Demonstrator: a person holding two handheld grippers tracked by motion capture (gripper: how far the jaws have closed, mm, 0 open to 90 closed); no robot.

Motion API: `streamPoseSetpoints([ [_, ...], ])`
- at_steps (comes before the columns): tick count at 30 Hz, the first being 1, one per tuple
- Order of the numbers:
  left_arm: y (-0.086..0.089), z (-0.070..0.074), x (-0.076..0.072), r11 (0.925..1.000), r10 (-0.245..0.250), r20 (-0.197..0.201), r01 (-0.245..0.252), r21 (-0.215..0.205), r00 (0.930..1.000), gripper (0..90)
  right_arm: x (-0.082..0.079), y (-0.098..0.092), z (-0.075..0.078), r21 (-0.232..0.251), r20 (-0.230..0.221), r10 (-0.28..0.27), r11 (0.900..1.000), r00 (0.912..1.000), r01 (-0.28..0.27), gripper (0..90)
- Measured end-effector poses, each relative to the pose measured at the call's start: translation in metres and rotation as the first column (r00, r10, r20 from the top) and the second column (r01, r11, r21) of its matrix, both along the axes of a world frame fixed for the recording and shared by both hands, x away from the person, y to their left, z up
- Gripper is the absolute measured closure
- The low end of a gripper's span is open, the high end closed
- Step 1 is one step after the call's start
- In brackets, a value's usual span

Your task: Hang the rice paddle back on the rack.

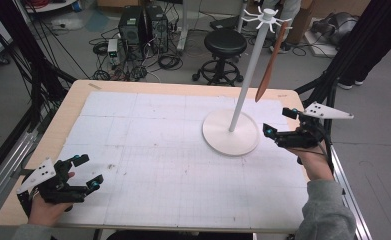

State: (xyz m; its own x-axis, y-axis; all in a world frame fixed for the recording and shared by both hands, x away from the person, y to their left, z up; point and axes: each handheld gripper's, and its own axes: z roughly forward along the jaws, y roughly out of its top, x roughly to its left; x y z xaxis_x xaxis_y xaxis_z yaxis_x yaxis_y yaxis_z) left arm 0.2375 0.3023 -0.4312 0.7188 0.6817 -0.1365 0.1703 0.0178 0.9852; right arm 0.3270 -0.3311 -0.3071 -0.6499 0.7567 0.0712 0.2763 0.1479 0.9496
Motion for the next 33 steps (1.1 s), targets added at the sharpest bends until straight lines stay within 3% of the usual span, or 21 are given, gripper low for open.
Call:
streamPoseSetpoints([
  [10, -0.001, 0.0, 0.001, 1.0, 0.001, -0.001, -0.001, 0.006, 1.0, 6.3, -0.022, 0.001, -0.031, 0.013, -0.009, 0.017, 1.0, 0.9998, -0.016, 0.0],
  [21, -0.002, 0.0, 0.001, 0.9999, 0.002, -0.003, -0.001, 0.013, 1.0, 6.2, -0.039, 0.0, -0.064, 0.035, -0.048, 0.024, 0.999, 0.9985, -0.022, 0.0],
  [24, -0.002, 0.0, 0.001, 0.9998, 0.001, -0.003, -0.001, 0.02, 1.0, 6.3, -0.043, 0.0, -0.07, 0.06, -0.055, 0.026, 0.998, 0.9982, -0.023, 0.0],
  [33, -0.003, -0.001, 0.001, 0.9998, -0.002, -0.006, 0.003, 0.022, 1.0, 6.3, -0.056, -0.006, -0.079, 0.062, -0.068, 0.023, 0.998, 0.9974, -0.019, 0.0],
])
